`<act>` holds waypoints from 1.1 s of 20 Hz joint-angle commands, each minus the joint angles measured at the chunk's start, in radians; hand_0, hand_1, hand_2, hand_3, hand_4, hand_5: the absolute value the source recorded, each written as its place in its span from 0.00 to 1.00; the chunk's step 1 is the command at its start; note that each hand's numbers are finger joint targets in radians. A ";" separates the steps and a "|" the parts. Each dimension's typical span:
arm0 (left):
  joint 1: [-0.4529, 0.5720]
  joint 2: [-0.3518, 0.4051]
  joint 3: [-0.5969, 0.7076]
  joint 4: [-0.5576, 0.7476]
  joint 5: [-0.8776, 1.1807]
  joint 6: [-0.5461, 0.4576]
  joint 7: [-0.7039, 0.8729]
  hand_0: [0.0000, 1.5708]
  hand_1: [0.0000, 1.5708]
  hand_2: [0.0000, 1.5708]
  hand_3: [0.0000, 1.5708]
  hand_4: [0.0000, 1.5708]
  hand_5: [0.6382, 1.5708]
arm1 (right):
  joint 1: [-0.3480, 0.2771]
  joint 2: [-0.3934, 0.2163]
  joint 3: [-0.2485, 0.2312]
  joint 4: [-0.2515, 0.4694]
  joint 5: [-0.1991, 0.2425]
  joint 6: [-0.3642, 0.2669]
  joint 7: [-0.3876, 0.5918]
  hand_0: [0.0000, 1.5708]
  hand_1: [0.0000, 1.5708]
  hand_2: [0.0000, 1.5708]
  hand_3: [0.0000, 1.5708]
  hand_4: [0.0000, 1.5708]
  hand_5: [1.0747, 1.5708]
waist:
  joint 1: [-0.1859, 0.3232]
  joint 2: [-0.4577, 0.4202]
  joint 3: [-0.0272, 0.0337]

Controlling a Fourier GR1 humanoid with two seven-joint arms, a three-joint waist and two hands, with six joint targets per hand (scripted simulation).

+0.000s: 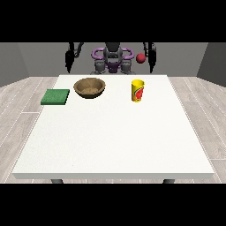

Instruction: Pick the cup and pour the ball into the bowl, then pick the bowl and place it on the pad

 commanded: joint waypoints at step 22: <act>-0.244 -0.076 -0.018 -0.235 0.001 0.179 0.265 0.00 0.00 0.00 0.00 0.39 0.98 | -0.100 0.052 0.024 -0.375 -0.078 -0.076 0.319 0.00 0.00 0.00 0.00 0.46 0.94 | -0.046 -0.047 -0.0306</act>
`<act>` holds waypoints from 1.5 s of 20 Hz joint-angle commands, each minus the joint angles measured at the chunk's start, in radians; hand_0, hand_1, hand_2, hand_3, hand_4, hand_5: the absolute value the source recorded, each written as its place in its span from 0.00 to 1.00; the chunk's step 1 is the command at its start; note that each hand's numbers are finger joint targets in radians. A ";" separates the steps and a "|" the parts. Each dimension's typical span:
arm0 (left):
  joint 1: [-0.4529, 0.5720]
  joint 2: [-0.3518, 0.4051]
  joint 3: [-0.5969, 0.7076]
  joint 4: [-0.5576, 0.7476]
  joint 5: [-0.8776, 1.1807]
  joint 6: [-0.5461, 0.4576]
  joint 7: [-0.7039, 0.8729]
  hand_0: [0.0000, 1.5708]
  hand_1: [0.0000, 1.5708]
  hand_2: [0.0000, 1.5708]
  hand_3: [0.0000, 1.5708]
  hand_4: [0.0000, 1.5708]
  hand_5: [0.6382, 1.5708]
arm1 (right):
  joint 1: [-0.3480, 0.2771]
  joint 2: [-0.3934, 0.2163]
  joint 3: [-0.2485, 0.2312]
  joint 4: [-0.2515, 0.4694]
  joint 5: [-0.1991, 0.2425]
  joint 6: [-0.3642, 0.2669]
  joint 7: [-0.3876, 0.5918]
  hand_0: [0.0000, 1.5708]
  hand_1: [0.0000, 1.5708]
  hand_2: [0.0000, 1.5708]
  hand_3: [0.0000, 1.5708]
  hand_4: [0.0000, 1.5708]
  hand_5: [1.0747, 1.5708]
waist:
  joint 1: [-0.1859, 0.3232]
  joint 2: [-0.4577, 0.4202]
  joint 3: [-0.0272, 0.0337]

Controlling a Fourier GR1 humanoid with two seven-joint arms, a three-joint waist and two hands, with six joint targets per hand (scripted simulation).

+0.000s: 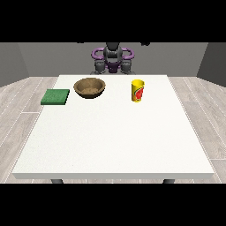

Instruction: Pick the cup and pour the ball into the bowl, then pick the bowl and place it on the pad

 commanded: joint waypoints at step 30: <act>-0.292 0.123 0.237 1.008 -0.016 -0.136 -0.929 0.00 0.00 0.00 0.00 0.13 0.85 | -0.156 -0.144 -0.220 0.319 -0.170 0.232 -0.390 0.00 0.00 0.00 0.00 0.43 0.98 | -0.077 0.386 -0.0006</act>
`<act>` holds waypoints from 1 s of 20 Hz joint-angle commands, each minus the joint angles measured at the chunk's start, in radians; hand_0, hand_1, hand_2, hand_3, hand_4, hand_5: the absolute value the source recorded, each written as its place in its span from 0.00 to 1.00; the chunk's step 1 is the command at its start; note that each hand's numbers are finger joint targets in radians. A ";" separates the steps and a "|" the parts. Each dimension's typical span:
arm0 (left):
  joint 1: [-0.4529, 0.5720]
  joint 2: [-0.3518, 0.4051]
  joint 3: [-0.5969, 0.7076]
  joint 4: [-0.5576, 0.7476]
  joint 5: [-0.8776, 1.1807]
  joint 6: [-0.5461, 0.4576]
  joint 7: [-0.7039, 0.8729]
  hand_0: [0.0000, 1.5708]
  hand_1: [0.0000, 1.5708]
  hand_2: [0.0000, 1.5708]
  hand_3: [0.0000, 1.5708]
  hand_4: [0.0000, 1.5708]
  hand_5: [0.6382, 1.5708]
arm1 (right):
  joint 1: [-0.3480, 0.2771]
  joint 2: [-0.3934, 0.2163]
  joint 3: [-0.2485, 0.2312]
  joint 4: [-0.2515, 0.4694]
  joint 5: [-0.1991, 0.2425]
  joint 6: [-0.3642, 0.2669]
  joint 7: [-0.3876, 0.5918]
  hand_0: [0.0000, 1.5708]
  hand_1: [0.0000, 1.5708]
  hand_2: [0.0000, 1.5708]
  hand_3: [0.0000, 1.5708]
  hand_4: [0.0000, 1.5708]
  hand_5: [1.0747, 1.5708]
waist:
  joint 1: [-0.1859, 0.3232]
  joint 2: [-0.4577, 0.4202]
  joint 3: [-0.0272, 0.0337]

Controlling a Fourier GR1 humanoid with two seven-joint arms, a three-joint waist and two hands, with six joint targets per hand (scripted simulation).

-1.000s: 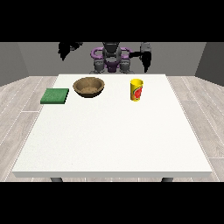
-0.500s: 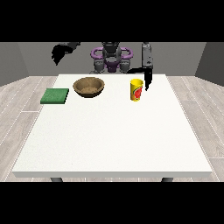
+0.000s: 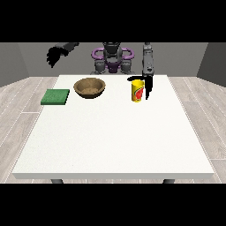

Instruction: Pick the cup and pour the ball into the bowl, then pick the bowl and place it on the pad

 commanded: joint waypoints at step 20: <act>-0.141 -0.037 -0.146 0.251 -0.308 0.439 0.041 0.82 0.82 1.00 1.00 0.90 0.87 | -0.051 -0.195 -0.164 0.192 -0.183 0.127 0.139 0.00 0.00 0.00 0.21 0.41 0.99 | -0.019 -0.166 0.0024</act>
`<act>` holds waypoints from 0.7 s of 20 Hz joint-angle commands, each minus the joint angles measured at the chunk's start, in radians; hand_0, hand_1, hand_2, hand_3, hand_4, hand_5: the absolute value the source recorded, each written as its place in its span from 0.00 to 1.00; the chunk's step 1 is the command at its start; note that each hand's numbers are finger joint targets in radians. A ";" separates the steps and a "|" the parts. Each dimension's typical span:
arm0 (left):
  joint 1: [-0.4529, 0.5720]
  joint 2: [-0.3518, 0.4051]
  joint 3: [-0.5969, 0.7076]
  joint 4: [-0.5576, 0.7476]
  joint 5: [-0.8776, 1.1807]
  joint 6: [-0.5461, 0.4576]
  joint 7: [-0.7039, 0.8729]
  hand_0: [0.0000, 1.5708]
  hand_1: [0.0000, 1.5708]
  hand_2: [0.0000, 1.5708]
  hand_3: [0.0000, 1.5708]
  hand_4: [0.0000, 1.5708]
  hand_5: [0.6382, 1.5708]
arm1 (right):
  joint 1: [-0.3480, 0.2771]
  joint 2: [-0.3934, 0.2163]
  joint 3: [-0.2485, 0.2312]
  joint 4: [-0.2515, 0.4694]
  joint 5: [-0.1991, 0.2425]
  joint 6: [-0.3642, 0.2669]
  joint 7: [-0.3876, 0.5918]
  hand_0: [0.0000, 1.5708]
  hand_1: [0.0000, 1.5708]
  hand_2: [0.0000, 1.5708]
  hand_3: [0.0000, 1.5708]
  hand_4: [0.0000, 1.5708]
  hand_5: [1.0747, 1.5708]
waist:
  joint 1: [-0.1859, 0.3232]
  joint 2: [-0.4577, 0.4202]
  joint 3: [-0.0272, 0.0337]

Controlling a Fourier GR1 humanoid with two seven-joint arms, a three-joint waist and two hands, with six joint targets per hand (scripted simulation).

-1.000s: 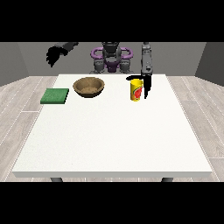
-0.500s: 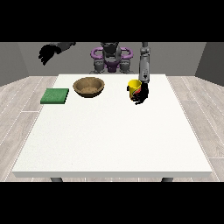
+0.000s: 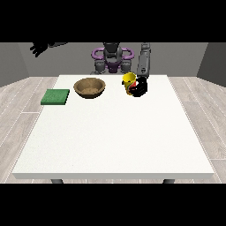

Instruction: Pick the cup and pour the ball into the bowl, then pick the bowl and place it on the pad

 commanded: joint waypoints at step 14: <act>-0.269 -0.098 -0.496 0.150 -0.738 0.254 0.758 0.86 0.86 1.00 1.00 0.93 0.96 | 0.075 -0.029 -0.036 0.324 0.034 0.118 -0.114 0.00 0.00 0.00 0.00 0.44 0.98 | 0.057 -0.218 0.0010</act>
